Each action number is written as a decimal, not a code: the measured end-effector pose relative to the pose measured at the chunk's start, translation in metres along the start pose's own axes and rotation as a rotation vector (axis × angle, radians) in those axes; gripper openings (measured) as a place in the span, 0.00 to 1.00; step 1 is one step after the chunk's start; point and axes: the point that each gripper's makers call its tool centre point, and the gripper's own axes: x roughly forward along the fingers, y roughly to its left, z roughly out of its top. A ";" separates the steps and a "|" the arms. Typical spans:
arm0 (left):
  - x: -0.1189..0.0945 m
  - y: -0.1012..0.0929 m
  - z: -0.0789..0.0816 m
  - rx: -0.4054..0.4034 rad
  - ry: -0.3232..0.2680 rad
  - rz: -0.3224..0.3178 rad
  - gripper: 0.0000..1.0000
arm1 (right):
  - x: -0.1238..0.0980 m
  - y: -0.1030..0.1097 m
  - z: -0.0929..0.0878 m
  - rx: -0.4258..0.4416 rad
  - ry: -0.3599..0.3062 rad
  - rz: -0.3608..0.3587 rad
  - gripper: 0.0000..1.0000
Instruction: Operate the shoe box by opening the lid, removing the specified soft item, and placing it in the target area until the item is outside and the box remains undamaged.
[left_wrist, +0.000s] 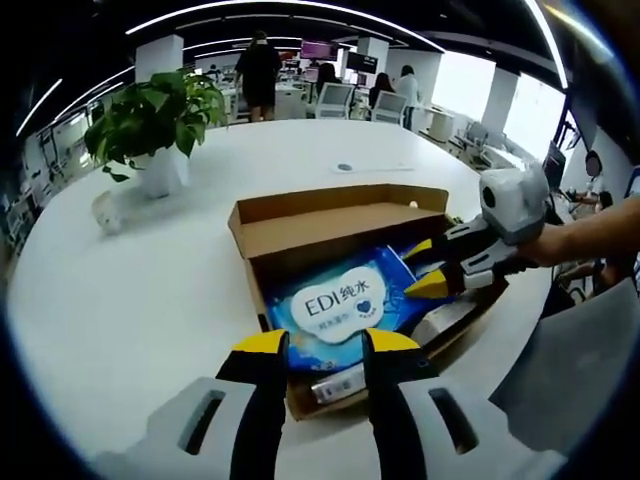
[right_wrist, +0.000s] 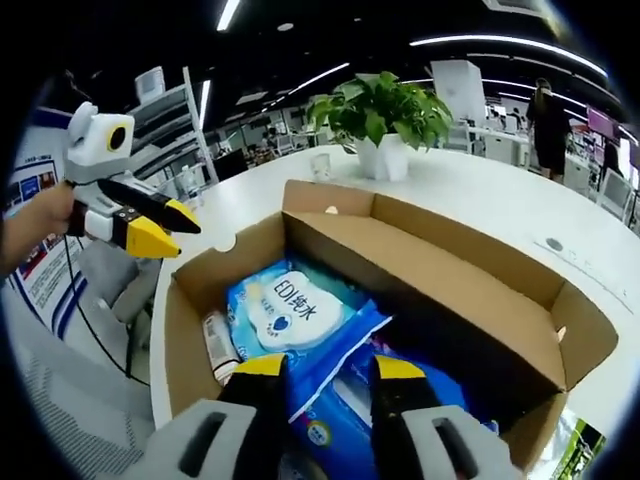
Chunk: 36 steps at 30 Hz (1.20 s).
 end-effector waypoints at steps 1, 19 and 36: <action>0.000 -0.001 0.000 0.002 0.000 -0.001 0.29 | 0.001 0.000 0.000 0.005 0.001 -0.001 0.26; 0.006 -0.004 -0.002 0.008 0.010 -0.012 0.28 | 0.001 -0.004 0.008 0.159 -0.001 -0.036 0.00; 0.016 -0.005 -0.001 0.029 0.032 -0.012 0.28 | -0.012 -0.006 0.017 0.181 -0.035 -0.048 0.00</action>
